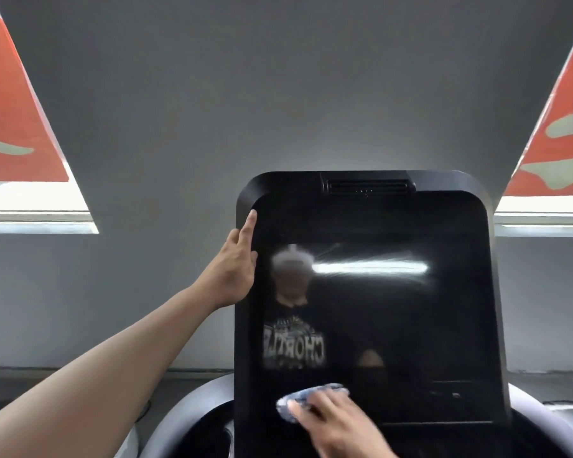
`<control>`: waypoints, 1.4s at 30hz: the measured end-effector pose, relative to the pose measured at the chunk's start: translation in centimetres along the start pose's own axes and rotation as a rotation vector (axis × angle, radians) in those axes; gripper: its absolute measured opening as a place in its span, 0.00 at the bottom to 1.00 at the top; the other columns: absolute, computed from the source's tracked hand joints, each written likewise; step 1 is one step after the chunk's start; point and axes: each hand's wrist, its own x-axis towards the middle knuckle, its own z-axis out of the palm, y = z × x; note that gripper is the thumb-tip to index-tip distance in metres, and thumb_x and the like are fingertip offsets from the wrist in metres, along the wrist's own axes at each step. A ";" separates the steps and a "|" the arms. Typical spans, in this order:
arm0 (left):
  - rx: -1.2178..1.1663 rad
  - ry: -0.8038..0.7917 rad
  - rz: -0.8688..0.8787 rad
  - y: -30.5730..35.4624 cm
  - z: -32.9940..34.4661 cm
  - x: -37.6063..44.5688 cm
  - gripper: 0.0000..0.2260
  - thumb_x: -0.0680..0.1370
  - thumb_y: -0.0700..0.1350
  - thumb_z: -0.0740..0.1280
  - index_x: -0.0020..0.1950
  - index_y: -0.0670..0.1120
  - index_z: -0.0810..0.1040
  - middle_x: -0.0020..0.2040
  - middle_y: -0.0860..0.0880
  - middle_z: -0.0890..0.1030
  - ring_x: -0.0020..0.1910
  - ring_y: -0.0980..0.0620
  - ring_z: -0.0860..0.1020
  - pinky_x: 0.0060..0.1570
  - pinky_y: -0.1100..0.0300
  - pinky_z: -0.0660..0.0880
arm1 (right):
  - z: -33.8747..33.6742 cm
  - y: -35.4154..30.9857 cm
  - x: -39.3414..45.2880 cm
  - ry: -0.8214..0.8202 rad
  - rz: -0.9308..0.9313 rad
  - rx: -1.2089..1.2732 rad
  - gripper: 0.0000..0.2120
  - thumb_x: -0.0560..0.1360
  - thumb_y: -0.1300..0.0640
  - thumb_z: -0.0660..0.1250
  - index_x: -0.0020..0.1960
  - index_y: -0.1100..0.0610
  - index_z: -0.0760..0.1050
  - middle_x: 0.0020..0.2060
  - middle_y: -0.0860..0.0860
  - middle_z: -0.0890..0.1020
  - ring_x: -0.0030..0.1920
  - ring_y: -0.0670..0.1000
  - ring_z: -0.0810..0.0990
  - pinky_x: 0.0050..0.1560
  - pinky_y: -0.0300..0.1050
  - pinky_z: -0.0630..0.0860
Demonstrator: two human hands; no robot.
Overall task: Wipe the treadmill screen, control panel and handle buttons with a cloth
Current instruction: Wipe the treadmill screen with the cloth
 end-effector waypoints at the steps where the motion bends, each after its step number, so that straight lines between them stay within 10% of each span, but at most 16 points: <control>1: -0.001 -0.003 -0.001 -0.1 0.0 0.0 0.35 0.87 0.42 0.58 0.85 0.58 0.39 0.63 0.52 0.64 0.57 0.51 0.70 0.60 0.57 0.67 | -1.1 2.1 -1.0 0.063 -0.025 -0.041 0.20 0.60 0.27 0.75 0.46 0.37 0.85 0.43 0.39 0.83 0.44 0.46 0.83 0.46 0.57 0.84; 4: -0.008 -0.010 0.003 0.0 0.0 0.1 0.35 0.87 0.42 0.58 0.85 0.58 0.38 0.61 0.53 0.65 0.55 0.51 0.72 0.59 0.56 0.69 | -6.9 8.1 -2.8 0.234 0.050 -0.122 0.14 0.81 0.40 0.70 0.59 0.46 0.87 0.57 0.47 0.85 0.58 0.50 0.85 0.65 0.55 0.79; 7: -0.011 -0.021 -0.004 -0.2 -0.1 0.2 0.35 0.87 0.43 0.57 0.85 0.59 0.37 0.59 0.53 0.66 0.50 0.51 0.73 0.56 0.57 0.69 | -10.5 12.6 -3.6 0.453 0.315 -0.229 0.21 0.83 0.50 0.59 0.66 0.58 0.83 0.58 0.54 0.76 0.51 0.48 0.80 0.63 0.40 0.76; 13: -0.011 -0.015 0.000 -0.4 -0.1 0.2 0.36 0.87 0.43 0.57 0.85 0.59 0.36 0.58 0.52 0.66 0.47 0.54 0.72 0.53 0.59 0.68 | -10.3 11.1 1.0 0.896 0.988 -0.042 0.29 0.78 0.46 0.56 0.74 0.56 0.77 0.57 0.68 0.73 0.49 0.72 0.79 0.58 0.68 0.77; 23: 0.007 0.008 0.028 -0.8 0.4 0.4 0.35 0.87 0.42 0.58 0.85 0.57 0.38 0.69 0.47 0.65 0.63 0.46 0.72 0.60 0.59 0.64 | -3.7 -1.3 13.8 0.602 0.295 -0.120 0.26 0.80 0.62 0.69 0.77 0.60 0.71 0.55 0.55 0.75 0.50 0.57 0.80 0.43 0.53 0.82; 30: 0.015 0.016 0.038 -0.8 0.4 0.3 0.35 0.87 0.42 0.58 0.86 0.56 0.40 0.74 0.44 0.64 0.72 0.42 0.69 0.65 0.60 0.61 | -1.1 -3.8 11.2 0.254 -0.253 -0.271 0.28 0.77 0.54 0.69 0.76 0.55 0.68 0.55 0.54 0.77 0.50 0.57 0.81 0.43 0.54 0.83; 37: 0.012 -0.006 0.005 -0.1 0.2 0.0 0.34 0.87 0.43 0.57 0.85 0.57 0.39 0.74 0.45 0.64 0.72 0.43 0.68 0.65 0.60 0.61 | -9.0 4.0 11.1 0.477 0.087 -0.247 0.20 0.81 0.54 0.65 0.73 0.54 0.77 0.50 0.52 0.75 0.41 0.56 0.80 0.34 0.52 0.80; 42: -0.028 0.059 0.022 2.0 -0.3 -1.4 0.28 0.86 0.50 0.61 0.85 0.56 0.55 0.60 0.51 0.70 0.58 0.51 0.76 0.64 0.57 0.69 | -13.9 0.4 14.3 0.438 0.518 0.595 0.10 0.82 0.60 0.66 0.57 0.51 0.85 0.46 0.53 0.85 0.44 0.53 0.84 0.52 0.55 0.83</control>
